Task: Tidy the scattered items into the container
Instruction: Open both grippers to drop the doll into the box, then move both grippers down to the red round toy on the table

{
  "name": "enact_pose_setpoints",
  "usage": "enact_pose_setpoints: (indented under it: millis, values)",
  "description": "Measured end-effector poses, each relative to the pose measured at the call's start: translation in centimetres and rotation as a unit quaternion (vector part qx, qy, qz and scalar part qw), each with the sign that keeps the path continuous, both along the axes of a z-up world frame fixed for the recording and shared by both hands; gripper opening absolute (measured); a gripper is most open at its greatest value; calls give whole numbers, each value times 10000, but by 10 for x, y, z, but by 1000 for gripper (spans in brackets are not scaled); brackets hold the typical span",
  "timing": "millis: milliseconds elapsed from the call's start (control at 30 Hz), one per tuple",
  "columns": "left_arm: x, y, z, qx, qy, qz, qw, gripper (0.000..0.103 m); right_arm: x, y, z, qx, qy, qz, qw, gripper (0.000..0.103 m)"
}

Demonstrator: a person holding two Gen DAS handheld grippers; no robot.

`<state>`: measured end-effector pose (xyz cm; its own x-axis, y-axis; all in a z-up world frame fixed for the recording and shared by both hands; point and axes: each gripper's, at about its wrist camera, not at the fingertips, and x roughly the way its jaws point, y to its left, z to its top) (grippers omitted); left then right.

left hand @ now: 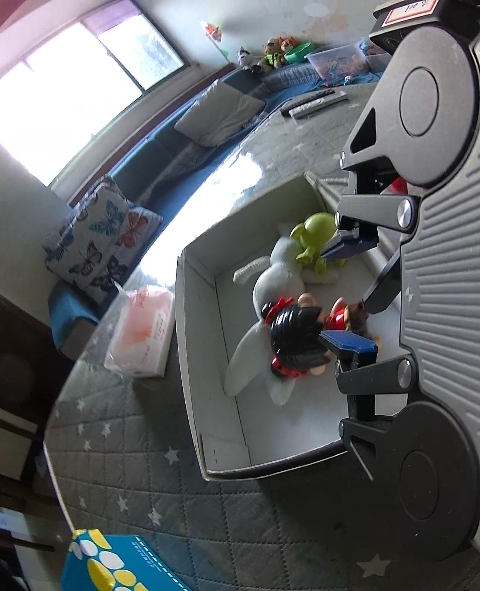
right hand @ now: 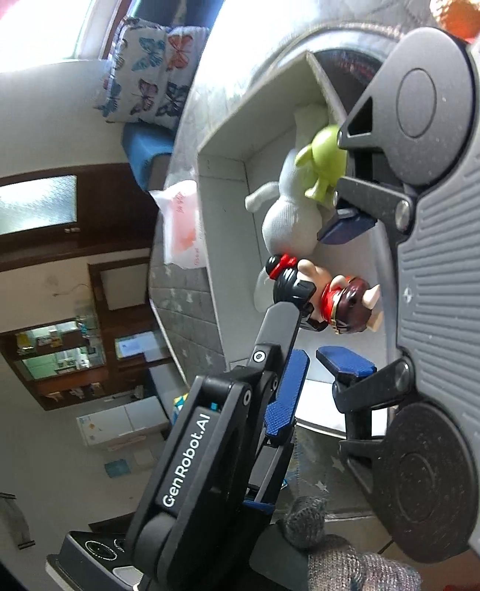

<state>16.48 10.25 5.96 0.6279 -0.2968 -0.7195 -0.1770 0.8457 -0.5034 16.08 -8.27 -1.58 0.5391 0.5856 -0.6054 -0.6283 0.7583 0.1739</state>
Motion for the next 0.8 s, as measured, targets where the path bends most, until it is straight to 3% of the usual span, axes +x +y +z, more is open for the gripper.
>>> enact_pose_setpoints:
  millis: [133,300,500,667,800]
  values:
    - [-14,-13,4,-2,-185,-153,9997,45,-18,-14,7,63,-179,-141,9997,74]
    - [-31,-31,4,19,-312,-355,9989,45,-42,-36,13,180,-349,-397,9984,82]
    - [-45,-57,0,121,-409,-614,9972,45,-67,-61,12,164,-492,-728,9960,88]
    - [-55,-80,-4,388,-539,-825,9944,45,-86,-78,5,84,-567,-996,9934,89]
    - [-59,-92,-10,385,-539,-971,9931,45,-95,-90,0,31,-588,-1232,9906,89]
